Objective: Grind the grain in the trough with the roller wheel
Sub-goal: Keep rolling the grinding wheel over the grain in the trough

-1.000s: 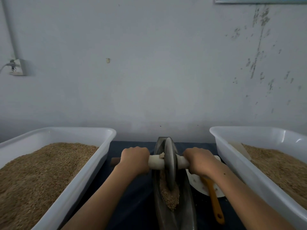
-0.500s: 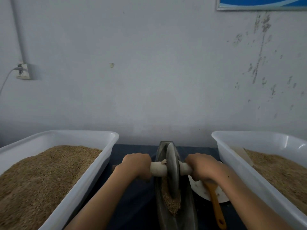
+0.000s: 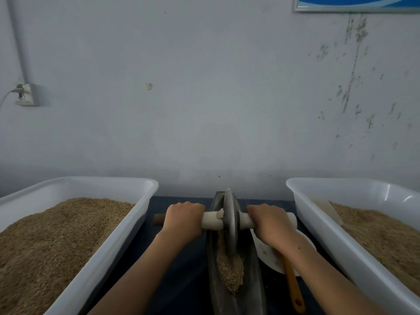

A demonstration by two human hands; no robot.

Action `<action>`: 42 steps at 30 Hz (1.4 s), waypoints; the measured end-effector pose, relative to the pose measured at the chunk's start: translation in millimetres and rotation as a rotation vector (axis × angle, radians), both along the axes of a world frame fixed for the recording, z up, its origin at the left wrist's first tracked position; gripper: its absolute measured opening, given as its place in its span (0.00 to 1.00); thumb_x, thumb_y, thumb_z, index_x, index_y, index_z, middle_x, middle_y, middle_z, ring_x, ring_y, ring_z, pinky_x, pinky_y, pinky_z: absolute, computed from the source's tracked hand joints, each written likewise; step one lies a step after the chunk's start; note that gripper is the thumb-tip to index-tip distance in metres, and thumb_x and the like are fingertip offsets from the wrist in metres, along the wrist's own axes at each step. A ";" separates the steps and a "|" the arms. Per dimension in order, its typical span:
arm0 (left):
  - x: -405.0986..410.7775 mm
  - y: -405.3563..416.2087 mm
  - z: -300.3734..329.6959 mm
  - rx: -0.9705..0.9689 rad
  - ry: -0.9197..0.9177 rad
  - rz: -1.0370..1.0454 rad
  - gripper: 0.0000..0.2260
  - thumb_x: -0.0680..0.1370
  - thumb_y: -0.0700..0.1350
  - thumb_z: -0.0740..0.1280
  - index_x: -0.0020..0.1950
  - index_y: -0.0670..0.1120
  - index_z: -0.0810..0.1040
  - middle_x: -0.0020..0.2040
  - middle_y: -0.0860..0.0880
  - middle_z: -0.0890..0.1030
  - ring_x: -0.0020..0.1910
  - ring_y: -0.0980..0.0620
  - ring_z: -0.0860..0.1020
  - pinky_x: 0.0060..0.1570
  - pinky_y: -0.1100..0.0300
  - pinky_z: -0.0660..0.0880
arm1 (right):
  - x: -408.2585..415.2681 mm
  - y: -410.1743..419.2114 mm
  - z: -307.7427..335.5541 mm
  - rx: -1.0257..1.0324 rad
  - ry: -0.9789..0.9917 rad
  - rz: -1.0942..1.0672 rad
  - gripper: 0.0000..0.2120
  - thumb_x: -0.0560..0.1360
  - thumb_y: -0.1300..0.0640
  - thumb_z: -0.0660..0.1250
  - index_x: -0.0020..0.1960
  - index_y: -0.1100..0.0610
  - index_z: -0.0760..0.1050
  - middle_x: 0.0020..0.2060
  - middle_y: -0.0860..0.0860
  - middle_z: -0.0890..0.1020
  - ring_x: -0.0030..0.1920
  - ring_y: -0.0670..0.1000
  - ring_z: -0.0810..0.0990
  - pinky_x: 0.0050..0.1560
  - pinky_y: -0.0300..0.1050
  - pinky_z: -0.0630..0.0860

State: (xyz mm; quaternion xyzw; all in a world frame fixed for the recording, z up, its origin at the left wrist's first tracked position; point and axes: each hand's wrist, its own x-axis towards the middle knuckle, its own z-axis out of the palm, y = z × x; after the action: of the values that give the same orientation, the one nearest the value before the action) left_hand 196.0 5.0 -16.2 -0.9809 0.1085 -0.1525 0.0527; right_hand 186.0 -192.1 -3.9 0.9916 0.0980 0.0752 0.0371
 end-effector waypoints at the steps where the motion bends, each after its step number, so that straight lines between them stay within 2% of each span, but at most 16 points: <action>1: 0.5 1.0 1.3 0.010 0.055 0.003 0.14 0.75 0.49 0.67 0.59 0.49 0.73 0.53 0.49 0.79 0.51 0.49 0.77 0.46 0.57 0.68 | -1.1 0.1 1.7 -0.024 0.018 0.001 0.12 0.76 0.62 0.63 0.58 0.53 0.72 0.53 0.52 0.79 0.53 0.53 0.78 0.50 0.45 0.71; 5: 0.0 3.4 9.5 0.011 0.324 0.009 0.21 0.72 0.49 0.71 0.62 0.47 0.73 0.54 0.48 0.79 0.52 0.49 0.77 0.46 0.57 0.69 | -7.5 -2.1 7.4 -0.096 0.139 0.029 0.11 0.75 0.63 0.64 0.57 0.56 0.73 0.51 0.53 0.78 0.47 0.53 0.77 0.43 0.44 0.67; 8: -1.7 3.5 10.7 0.003 0.399 0.023 0.21 0.71 0.49 0.73 0.61 0.47 0.73 0.53 0.48 0.79 0.48 0.50 0.76 0.46 0.57 0.70 | -9.7 -2.4 10.4 -0.096 0.210 0.023 0.12 0.74 0.63 0.65 0.57 0.57 0.74 0.49 0.54 0.78 0.45 0.53 0.76 0.42 0.44 0.68; 12: -2.1 0.5 7.5 0.023 0.232 0.024 0.17 0.72 0.50 0.70 0.59 0.48 0.74 0.48 0.50 0.78 0.43 0.52 0.73 0.43 0.57 0.68 | -7.1 -0.5 7.2 -0.066 0.146 0.001 0.09 0.75 0.62 0.64 0.54 0.56 0.72 0.47 0.52 0.77 0.43 0.52 0.74 0.43 0.44 0.67; 16: 0.0 -1.5 0.5 -0.001 0.025 0.028 0.12 0.75 0.50 0.66 0.57 0.50 0.73 0.52 0.49 0.79 0.50 0.49 0.77 0.43 0.57 0.66 | -4.3 1.2 0.3 0.002 -0.019 -0.008 0.10 0.75 0.62 0.63 0.55 0.52 0.72 0.50 0.51 0.79 0.50 0.54 0.78 0.45 0.45 0.66; 20: -0.3 -2.3 -2.2 -0.013 -0.013 0.030 0.11 0.75 0.49 0.65 0.57 0.51 0.73 0.52 0.50 0.79 0.51 0.49 0.77 0.44 0.58 0.66 | -2.9 1.4 -3.1 0.018 -0.080 0.005 0.10 0.75 0.61 0.63 0.55 0.52 0.71 0.50 0.50 0.80 0.51 0.54 0.78 0.46 0.45 0.66; 25: -1.1 1.3 6.6 0.040 0.216 0.024 0.18 0.73 0.49 0.70 0.61 0.48 0.73 0.54 0.48 0.79 0.52 0.49 0.77 0.44 0.57 0.68 | -6.2 0.6 5.9 -0.071 0.108 0.003 0.12 0.75 0.63 0.64 0.58 0.56 0.73 0.52 0.54 0.79 0.52 0.55 0.78 0.45 0.46 0.68; 29: -4.0 1.9 9.2 0.023 0.371 0.030 0.23 0.70 0.50 0.73 0.62 0.47 0.73 0.55 0.48 0.79 0.51 0.49 0.77 0.45 0.57 0.69 | -9.2 -2.3 10.5 -0.084 0.223 0.026 0.12 0.74 0.63 0.65 0.57 0.57 0.73 0.44 0.52 0.76 0.43 0.53 0.75 0.40 0.44 0.67; 34: -1.4 0.9 7.2 0.022 0.231 0.025 0.18 0.72 0.50 0.70 0.60 0.48 0.74 0.51 0.49 0.79 0.44 0.51 0.74 0.43 0.57 0.67 | -3.6 -0.1 5.1 -0.049 0.109 0.007 0.11 0.74 0.62 0.64 0.56 0.56 0.74 0.50 0.53 0.79 0.47 0.54 0.78 0.43 0.45 0.68; 39: 0.7 -1.6 -2.0 -0.017 -0.018 0.021 0.11 0.75 0.49 0.66 0.56 0.51 0.74 0.51 0.50 0.79 0.49 0.49 0.77 0.42 0.57 0.65 | 0.7 1.2 -5.6 0.006 -0.105 0.011 0.09 0.76 0.61 0.61 0.55 0.53 0.73 0.51 0.51 0.80 0.51 0.54 0.78 0.45 0.44 0.66; 42: 0.9 -0.4 -3.3 -0.025 -0.030 0.009 0.11 0.75 0.49 0.65 0.56 0.51 0.73 0.51 0.50 0.79 0.50 0.49 0.77 0.42 0.58 0.66 | -0.6 1.9 -6.8 0.020 -0.134 0.029 0.07 0.76 0.60 0.62 0.54 0.52 0.72 0.50 0.50 0.80 0.50 0.53 0.78 0.44 0.44 0.65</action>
State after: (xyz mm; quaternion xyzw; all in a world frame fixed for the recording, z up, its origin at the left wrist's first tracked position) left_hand 196.9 4.6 -19.5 -0.9796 0.1013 -0.1681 0.0427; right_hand 185.3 -190.1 -10.7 0.9832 0.1089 0.1430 0.0328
